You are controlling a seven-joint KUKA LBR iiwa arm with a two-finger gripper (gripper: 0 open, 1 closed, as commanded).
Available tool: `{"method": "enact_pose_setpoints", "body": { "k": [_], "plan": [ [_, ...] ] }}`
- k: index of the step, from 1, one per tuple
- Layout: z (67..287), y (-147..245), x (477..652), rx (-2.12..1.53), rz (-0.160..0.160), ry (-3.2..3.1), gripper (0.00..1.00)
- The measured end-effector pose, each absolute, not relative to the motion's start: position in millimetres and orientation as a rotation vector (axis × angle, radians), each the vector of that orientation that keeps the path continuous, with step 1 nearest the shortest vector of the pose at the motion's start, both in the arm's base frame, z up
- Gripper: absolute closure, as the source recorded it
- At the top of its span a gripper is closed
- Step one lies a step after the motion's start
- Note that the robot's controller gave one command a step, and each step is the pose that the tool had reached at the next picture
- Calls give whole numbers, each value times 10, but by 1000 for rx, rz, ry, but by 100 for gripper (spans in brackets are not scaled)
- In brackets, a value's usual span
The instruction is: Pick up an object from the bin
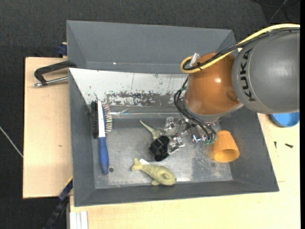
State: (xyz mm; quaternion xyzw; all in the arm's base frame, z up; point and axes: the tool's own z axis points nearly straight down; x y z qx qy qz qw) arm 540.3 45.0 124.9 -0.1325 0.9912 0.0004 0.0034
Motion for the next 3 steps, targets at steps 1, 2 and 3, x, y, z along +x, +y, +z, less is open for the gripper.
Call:
{"method": "enact_pose_setpoints", "body": {
  "k": [1,2,3],
  "plan": [
    [1238,452,5400,-416,2,3109,0],
    [728,614,5266,-851,0,3014,0],
    [748,622,5288,-846,1,3007,100]
  ]
}}
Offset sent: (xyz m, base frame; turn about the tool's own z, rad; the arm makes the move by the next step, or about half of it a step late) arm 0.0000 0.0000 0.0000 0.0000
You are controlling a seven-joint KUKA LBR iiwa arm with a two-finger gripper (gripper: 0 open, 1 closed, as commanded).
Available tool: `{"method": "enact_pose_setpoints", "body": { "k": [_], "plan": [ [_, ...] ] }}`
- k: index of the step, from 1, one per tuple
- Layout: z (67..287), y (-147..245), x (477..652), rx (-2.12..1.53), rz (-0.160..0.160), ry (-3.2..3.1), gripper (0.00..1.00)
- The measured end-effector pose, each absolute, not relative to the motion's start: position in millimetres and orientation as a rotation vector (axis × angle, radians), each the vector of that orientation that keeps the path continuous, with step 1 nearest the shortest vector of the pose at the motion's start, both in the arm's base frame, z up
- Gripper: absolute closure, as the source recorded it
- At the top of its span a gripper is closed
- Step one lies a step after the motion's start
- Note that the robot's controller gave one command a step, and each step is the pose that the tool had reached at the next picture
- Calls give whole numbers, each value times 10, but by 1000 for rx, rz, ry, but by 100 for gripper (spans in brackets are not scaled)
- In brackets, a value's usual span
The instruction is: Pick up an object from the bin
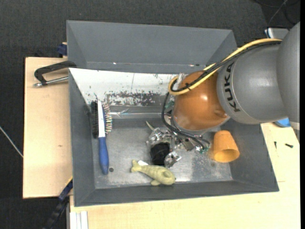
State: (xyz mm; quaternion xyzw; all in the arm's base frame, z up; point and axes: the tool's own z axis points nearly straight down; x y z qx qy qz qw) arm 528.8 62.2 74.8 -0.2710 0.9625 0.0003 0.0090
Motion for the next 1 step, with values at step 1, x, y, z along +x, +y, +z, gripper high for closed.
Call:
{"method": "enact_pose_setpoints", "body": {
  "k": [1],
  "plan": [
    [1997,699,5346,-791,-1,3025,100]
  ]
}}
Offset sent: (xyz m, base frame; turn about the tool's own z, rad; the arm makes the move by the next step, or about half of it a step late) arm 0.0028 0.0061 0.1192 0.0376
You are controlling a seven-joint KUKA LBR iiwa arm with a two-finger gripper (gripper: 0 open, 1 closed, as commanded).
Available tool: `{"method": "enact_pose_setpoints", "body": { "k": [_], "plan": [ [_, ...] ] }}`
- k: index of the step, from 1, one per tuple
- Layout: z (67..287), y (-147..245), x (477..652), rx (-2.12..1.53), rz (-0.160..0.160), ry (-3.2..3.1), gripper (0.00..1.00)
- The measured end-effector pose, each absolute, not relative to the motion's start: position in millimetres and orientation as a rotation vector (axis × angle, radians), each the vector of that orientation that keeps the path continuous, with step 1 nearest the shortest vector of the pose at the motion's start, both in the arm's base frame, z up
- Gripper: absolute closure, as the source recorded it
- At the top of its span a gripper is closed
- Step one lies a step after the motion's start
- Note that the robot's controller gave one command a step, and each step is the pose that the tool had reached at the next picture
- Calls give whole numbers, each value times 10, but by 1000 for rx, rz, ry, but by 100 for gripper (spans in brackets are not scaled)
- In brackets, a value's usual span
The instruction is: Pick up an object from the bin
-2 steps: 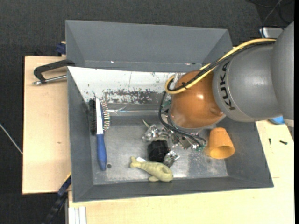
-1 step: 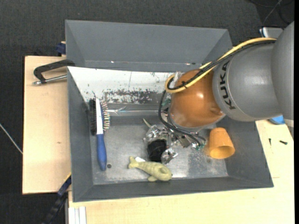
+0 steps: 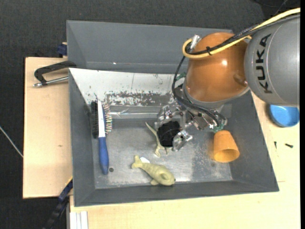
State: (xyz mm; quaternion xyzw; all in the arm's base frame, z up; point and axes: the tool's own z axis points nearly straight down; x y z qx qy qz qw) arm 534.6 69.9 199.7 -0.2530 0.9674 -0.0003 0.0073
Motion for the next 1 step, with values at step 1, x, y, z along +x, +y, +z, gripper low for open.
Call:
{"method": "enact_pose_setpoints", "body": {
  "k": [1],
  "plan": [
    [2406,23,4971,-1091,-5,2939,100]
  ]
}}
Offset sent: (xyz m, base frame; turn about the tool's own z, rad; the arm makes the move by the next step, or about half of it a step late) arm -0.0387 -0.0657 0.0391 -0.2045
